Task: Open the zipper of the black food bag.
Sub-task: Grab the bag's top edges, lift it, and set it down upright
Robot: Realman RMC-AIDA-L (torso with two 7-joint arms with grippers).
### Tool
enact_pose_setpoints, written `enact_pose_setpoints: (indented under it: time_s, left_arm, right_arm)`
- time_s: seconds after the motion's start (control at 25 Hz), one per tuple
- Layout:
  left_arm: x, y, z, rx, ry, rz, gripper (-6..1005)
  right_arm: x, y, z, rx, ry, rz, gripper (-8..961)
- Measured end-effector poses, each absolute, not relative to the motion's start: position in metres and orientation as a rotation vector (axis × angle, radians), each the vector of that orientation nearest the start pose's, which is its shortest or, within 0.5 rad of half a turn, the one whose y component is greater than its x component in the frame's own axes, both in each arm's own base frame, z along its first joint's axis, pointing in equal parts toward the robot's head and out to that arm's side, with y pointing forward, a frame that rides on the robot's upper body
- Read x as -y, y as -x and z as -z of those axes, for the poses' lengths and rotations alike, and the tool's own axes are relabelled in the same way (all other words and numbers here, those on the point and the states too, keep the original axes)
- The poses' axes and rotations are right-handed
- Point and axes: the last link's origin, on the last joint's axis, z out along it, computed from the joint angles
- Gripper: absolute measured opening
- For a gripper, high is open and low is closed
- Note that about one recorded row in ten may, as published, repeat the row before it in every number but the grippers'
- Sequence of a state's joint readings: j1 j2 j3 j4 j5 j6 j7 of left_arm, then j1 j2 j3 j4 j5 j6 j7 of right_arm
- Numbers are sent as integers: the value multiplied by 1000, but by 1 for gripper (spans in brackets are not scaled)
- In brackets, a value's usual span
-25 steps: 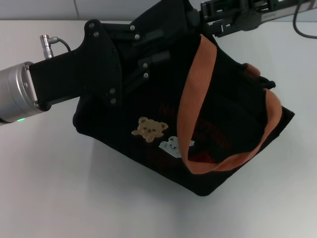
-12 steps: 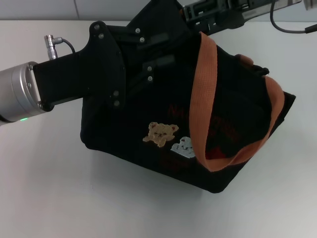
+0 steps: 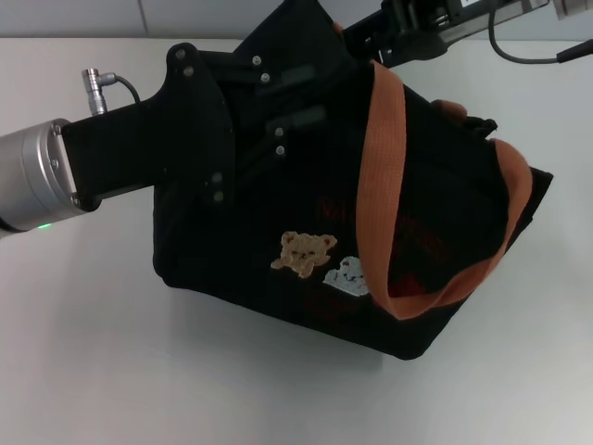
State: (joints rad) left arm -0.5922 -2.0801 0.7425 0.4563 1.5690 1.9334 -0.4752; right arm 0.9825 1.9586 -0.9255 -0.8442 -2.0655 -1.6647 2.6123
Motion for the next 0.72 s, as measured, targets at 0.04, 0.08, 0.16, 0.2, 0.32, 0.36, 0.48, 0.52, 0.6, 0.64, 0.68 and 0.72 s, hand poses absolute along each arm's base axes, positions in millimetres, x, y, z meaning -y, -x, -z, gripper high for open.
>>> enact_pose_setpoints:
  time_s: [0.04, 0.08, 0.16, 0.2, 0.32, 0.36, 0.48, 0.52, 0.6, 0.64, 0.68, 0.72]
  left_arm:
    - [-305, 191, -12, -636, 2330, 1284, 198]
    - [-305, 191, -12, -636, 2330, 1284, 198]
    - [-305, 191, -12, -635, 2330, 1284, 198]
    - [-305, 192, -12, -635, 2330, 1284, 198]
    - [-304, 192, -12, -633, 2329, 1284, 198]
    - [-304, 193, -12, -632, 2329, 1283, 198]
    - [-304, 194, -12, -629, 2328, 1277, 198]
    - [-304, 194, -12, -631, 2326, 1275, 198]
    - [-303, 194, -12, -634, 2323, 1272, 197]
    - [-303, 194, -12, -634, 2323, 1273, 197]
    - [-303, 195, -12, -634, 2322, 1274, 197]
    - [-303, 195, -12, -634, 2321, 1275, 197]
  right_arm:
    - [-412, -85, -38, -1449, 2828, -362, 411]
    - [-412, -84, -38, -1441, 2830, -356, 383]
    - [-412, -84, -39, -1428, 2830, -351, 326]
    - [-413, -84, -39, -1421, 2831, -351, 322]
    - [-411, -82, -40, -1385, 2852, -394, 308]
    - [-411, -81, -40, -1372, 2863, -424, 304]
    - [-408, -81, -39, -1349, 2891, -483, 290]
    - [-407, -81, -39, -1343, 2893, -484, 286]
    - [-407, -81, -39, -1326, 2899, -481, 277]
    - [-407, -81, -40, -1318, 2901, -480, 240]
    - [-407, -81, -40, -1312, 2903, -479, 203]
    - [-407, -81, -41, -1308, 2903, -479, 167]
